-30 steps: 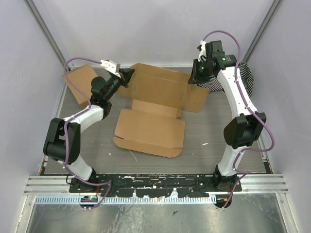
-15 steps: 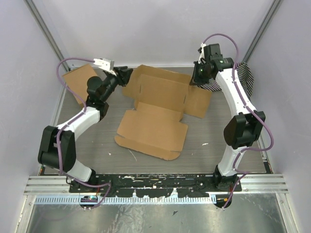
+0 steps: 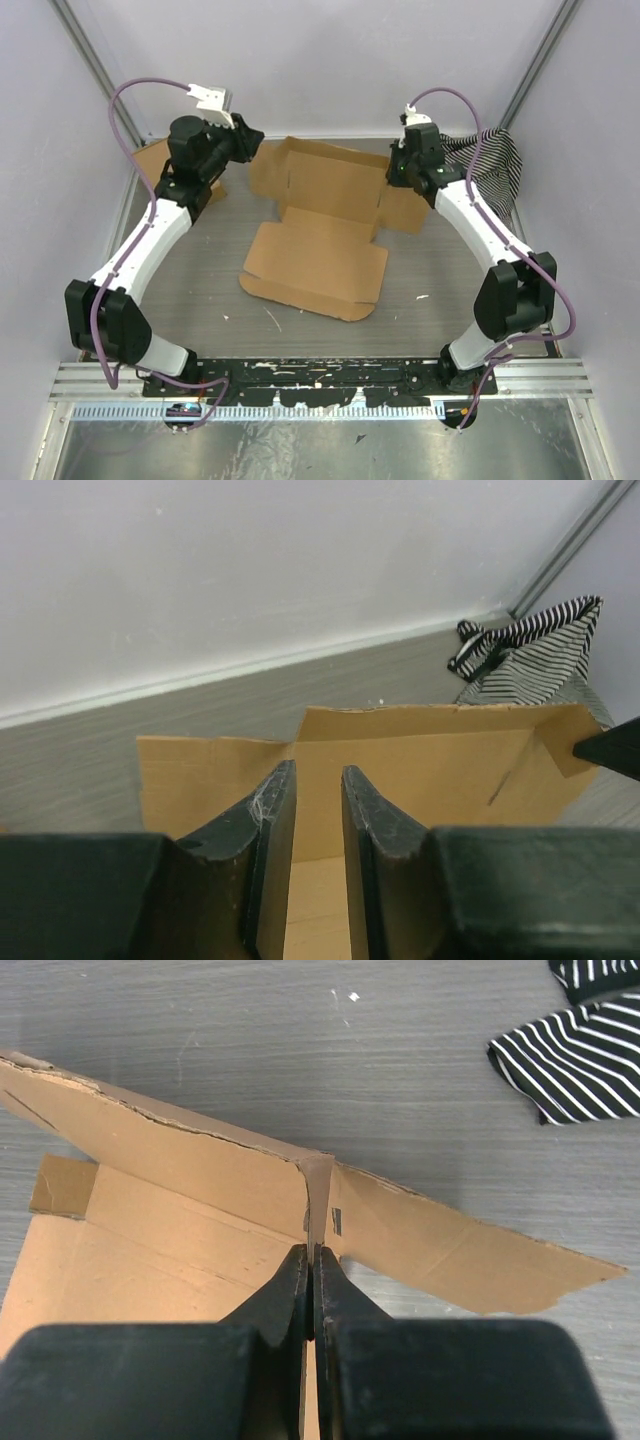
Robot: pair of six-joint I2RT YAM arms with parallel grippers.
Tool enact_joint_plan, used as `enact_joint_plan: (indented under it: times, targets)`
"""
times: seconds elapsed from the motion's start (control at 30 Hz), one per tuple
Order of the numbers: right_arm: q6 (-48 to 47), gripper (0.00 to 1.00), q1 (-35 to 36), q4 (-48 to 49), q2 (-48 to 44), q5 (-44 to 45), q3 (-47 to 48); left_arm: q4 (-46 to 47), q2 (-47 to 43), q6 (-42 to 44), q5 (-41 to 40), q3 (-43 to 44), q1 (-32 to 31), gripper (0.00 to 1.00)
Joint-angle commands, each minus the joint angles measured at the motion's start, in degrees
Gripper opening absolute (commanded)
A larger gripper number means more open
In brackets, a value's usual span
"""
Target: Fold the paper box
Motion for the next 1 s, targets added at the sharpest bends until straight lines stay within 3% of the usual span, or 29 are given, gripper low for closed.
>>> enact_joint_plan:
  times: [0.0, 0.3, 0.97]
  targets:
    - [-1.1, 0.02, 3.0, 13.7, -3.7, 4.6, -3.5, -10.0, 3.2, -1.4, 1.4, 3.2, 0.0, 0.31]
    - [-0.7, 0.03, 5.8, 17.0, -6.4, 5.6, -9.0, -17.4, 7.0, -0.4, -0.8, 5.0, -0.1, 0.25]
    - [-2.6, 0.03, 8.6, 17.7, -9.0, 5.9, -14.0, -22.8, 7.6, 3.4, -4.0, 10.0, -0.2, 0.27]
